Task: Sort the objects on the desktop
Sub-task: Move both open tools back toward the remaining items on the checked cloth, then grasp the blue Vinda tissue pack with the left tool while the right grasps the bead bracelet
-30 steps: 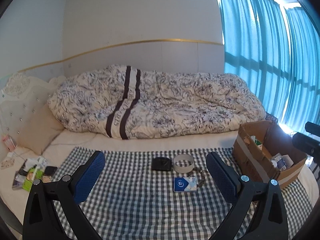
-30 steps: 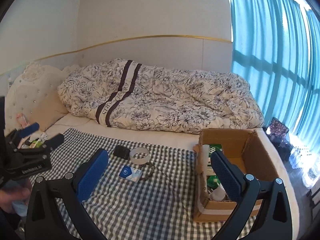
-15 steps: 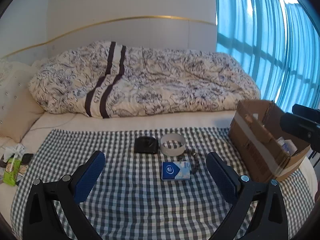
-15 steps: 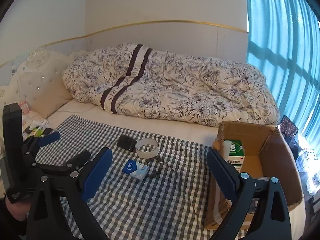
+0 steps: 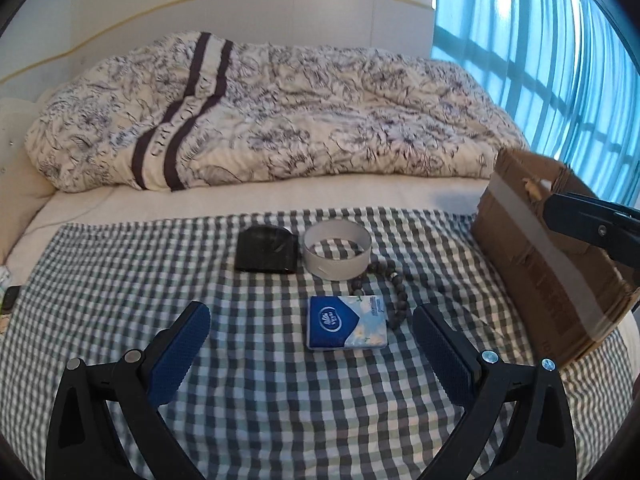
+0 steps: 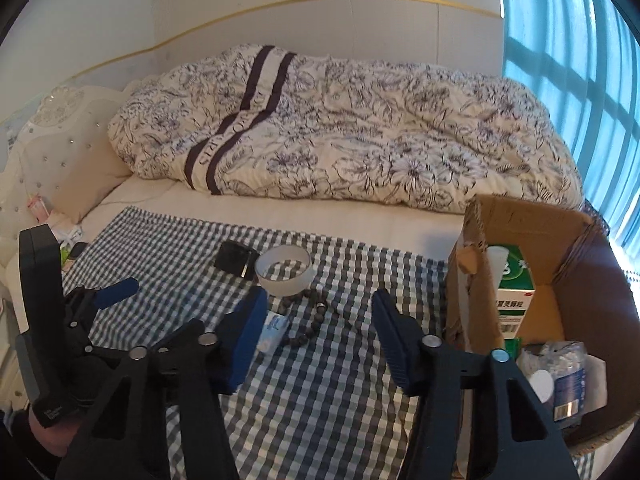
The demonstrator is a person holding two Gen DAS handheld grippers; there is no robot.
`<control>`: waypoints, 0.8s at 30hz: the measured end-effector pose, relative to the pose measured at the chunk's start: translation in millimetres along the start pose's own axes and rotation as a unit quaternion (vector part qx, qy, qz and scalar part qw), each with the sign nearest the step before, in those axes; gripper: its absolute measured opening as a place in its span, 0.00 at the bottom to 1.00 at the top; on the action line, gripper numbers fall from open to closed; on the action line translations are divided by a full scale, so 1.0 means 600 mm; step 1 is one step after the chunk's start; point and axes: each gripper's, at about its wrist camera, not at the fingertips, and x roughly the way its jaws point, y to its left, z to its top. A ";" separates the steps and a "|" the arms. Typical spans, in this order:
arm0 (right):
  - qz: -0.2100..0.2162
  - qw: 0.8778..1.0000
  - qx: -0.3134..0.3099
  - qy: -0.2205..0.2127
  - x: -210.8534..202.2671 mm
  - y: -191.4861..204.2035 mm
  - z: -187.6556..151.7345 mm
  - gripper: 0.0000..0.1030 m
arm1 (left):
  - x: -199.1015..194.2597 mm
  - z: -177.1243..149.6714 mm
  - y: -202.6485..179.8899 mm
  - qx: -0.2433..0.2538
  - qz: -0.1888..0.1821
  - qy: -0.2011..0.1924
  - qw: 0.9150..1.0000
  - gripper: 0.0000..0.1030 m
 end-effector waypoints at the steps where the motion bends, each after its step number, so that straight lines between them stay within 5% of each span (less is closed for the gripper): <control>1: 0.001 1.000 0.001 0.004 0.009 -0.003 -0.001 0.51 | 0.008 -0.001 -0.002 0.002 -0.001 0.002 1.000 1.00; 24: 0.021 0.997 0.023 0.074 0.172 -0.037 -0.048 0.51 | 0.173 -0.040 -0.023 0.001 -0.019 0.072 0.997 1.00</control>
